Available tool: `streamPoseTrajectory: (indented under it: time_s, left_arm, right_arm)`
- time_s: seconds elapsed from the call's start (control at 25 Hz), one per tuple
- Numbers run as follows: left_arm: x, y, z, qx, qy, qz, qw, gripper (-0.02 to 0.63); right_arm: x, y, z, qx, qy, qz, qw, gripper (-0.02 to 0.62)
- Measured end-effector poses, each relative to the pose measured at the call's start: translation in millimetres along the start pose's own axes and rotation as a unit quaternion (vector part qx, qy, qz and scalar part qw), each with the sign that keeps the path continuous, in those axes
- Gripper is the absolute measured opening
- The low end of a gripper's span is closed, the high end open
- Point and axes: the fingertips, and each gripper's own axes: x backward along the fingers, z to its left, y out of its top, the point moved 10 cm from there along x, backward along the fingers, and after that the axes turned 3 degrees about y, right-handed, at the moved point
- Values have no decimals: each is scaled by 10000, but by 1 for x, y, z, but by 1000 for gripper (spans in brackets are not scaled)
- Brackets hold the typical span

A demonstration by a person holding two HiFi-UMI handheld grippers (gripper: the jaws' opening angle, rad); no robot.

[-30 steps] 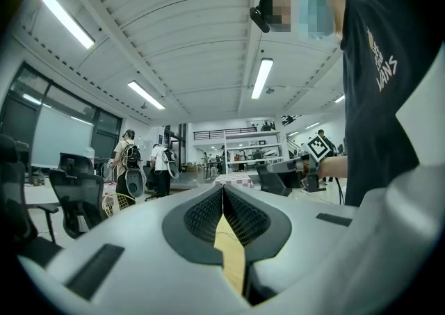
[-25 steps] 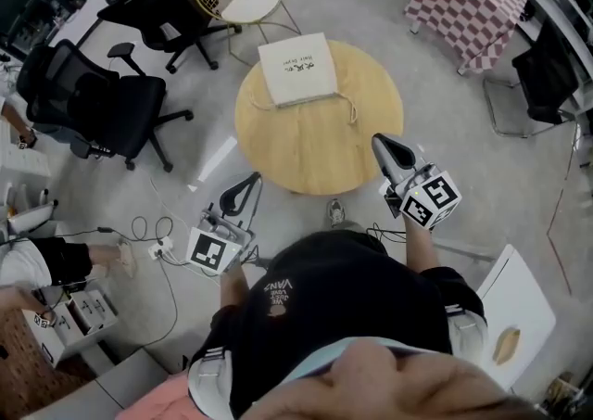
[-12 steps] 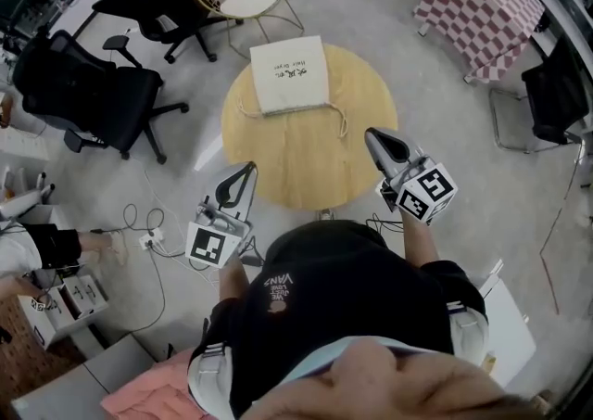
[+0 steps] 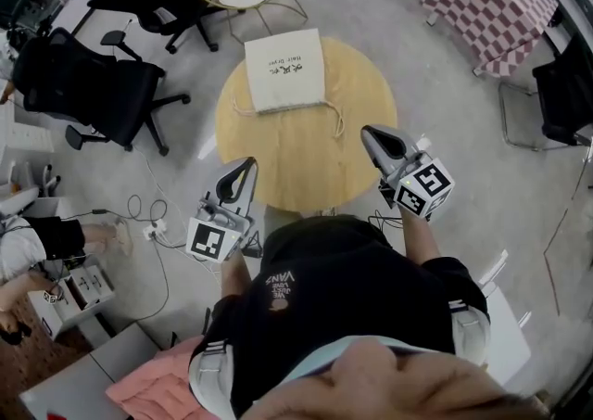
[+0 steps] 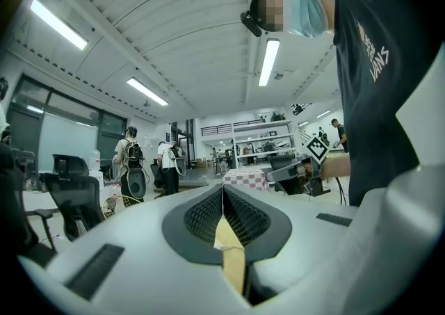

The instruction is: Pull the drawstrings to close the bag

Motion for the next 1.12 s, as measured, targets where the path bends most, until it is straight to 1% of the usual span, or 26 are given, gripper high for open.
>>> streamPoseTrajectory:
  time_s: [0.04,0.12,0.2,0.32,0.44,0.56,0.64,0.72,0.8,0.88,1.0,1.04,1.12]
  left_arm:
    - [-4,0,2,27,-18,55,10000,0]
    - [-13,1,4,245,-35,224,9994,0]
    - [-21,-3,9,375,-66,258,9989,0]
    - [-31,-13,25,194,-178,-4,9997,0]
    - [-41,-17,39,310,-250,206,9990,0]
    - [-49,-31,55,153,-428,59,9989,0]
    - [-54,-38,66,199,-491,14,9986,0]
    - [-57,-48,78,298,-472,29,9984,0]
    - [-61,-58,89,329,-419,124,9985,0]
    - [-66,-64,98,378,-355,342,9981,0]
    - [-72,-78,114,209,-346,503,9979,0]
    - [-74,-83,118,258,-362,581,9973,0]
    - [-78,-92,122,482,-411,754,9951,0]
  right_arm:
    - [-2,-1,-3,-23,-13,10,10000,-2]
    - [-5,-4,-6,-45,-51,19,10000,-2]
    - [-8,-5,-10,-45,-102,15,9999,-2]
    - [-17,-7,-15,-40,-179,1,9998,-2]
    - [-30,-9,-19,-35,-228,29,9997,-2]
    - [-42,-14,-25,-23,-308,43,9995,-2]
    - [-51,-16,-29,-18,-356,20,9994,-2]
    - [-61,-19,-34,-9,-398,22,9992,-2]
    - [-70,-22,-38,-4,-453,73,9989,-2]
    - [-78,-26,-41,-25,-505,120,9986,-2]
    - [-90,-32,-44,-54,-522,160,9985,-2]
    - [-93,-34,-45,-57,-521,180,9985,-2]
    - [-102,-40,-47,-49,-520,244,9983,-2]
